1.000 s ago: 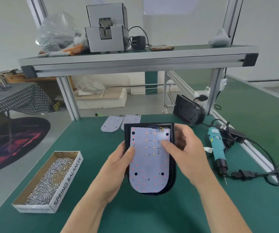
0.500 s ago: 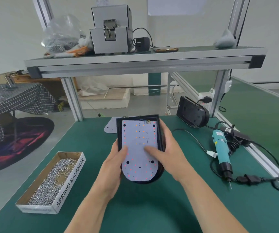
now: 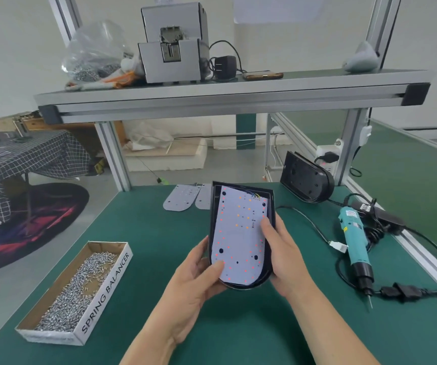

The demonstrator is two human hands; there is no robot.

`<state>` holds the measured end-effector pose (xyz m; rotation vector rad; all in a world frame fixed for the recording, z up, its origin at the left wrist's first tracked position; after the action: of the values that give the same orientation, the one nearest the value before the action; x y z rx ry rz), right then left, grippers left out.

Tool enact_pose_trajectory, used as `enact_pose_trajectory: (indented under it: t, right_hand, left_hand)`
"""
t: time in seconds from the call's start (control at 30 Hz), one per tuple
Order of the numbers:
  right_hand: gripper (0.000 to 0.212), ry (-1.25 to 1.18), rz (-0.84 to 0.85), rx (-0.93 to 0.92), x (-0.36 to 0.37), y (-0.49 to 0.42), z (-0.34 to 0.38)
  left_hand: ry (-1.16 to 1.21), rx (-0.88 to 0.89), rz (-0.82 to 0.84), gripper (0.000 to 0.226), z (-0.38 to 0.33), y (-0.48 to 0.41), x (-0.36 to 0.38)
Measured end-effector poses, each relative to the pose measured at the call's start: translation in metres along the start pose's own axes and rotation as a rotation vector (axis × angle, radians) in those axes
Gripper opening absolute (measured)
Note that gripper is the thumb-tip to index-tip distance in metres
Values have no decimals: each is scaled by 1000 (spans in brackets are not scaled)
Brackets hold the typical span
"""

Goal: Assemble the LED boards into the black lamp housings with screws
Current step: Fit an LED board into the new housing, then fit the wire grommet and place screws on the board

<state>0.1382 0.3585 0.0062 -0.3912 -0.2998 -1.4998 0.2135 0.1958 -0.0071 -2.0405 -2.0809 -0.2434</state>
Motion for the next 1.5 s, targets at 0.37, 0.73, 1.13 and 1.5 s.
enact_pose_trajectory:
  t: [0.37, 0.73, 1.13, 1.5]
  right_hand:
    - [34, 31, -75, -25, 0, 0, -6]
    - [76, 499, 121, -375, 9, 9, -4]
    - [51, 117, 171, 100, 0, -3, -8]
    - [24, 342, 262, 116, 9, 9, -5]
  left_hand:
    - [-117, 67, -163, 44, 5, -5, 1]
    - [-162, 54, -239, 42, 9, -5, -16]
    - [-45, -63, -271, 42, -16, -19, -10]
    - [41, -125, -191, 44, -32, -12, 11]
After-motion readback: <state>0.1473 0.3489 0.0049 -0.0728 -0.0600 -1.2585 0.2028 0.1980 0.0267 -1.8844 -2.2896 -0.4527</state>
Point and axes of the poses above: each hand's wrist, its own y-axis away from the middle knuckle, its own x-axis out of the palm, z = x × y, the point moved 4 cm from there along -y, towards the middle knuckle, and after that the axes turned 9 degrees about -z, right-handed, at the moved point
